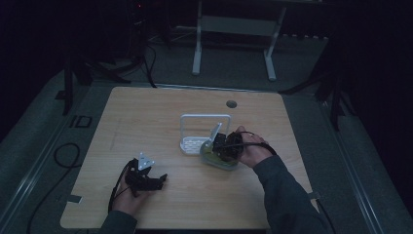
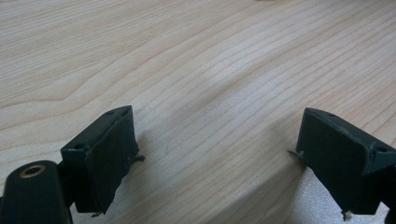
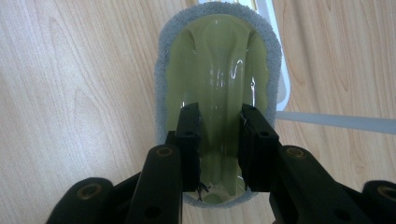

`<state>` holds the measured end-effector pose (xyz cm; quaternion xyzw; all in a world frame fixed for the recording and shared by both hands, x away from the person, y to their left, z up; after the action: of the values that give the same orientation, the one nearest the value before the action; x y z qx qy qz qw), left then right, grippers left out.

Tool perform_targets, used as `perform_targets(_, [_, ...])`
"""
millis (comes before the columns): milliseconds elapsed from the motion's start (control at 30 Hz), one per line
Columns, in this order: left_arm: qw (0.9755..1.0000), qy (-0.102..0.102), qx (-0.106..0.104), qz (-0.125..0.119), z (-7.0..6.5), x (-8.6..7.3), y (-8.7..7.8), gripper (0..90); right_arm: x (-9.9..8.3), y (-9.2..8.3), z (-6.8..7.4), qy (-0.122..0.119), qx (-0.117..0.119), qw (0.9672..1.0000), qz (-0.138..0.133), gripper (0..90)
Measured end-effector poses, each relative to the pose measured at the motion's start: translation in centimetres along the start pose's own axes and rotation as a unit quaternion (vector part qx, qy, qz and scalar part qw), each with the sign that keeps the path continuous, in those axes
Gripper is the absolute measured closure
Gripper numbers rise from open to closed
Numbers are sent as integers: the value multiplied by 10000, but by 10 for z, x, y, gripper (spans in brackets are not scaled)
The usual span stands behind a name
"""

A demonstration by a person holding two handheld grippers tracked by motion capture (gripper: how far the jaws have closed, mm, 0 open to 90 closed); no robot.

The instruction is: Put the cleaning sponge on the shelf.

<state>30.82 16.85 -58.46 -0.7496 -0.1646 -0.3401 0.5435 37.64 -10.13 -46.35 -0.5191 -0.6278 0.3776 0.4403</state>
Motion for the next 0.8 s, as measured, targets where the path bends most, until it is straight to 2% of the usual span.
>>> perform_targets(100, [10000, -1, 0, -1, 0, 0, 0, 122, 1, 0, 0, -94, -21, 10000, -4, 718])
perform_targets(433, [10000, -1, 0, -3, 0, 0, 0, 122, 7, 3, -1, -142, 10, 9999, -27, 718])
perform_targets(800, [10000, 5, 1, -2, 0, 0, 0, 122, 12, 3, -2, -306, -11, 9995, -45, 718])
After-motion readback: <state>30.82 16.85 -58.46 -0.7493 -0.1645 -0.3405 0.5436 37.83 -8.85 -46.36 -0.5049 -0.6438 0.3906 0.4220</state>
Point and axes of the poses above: each handheld gripper's, and its own axes: y roughly forward along the jaws, x roughly out of its top, z roughly to its left, the point moved 3 cm from there along y, roughly forward along the jaws, and after that the axes turned 14 degrees about -y, right-handed, at the moved point
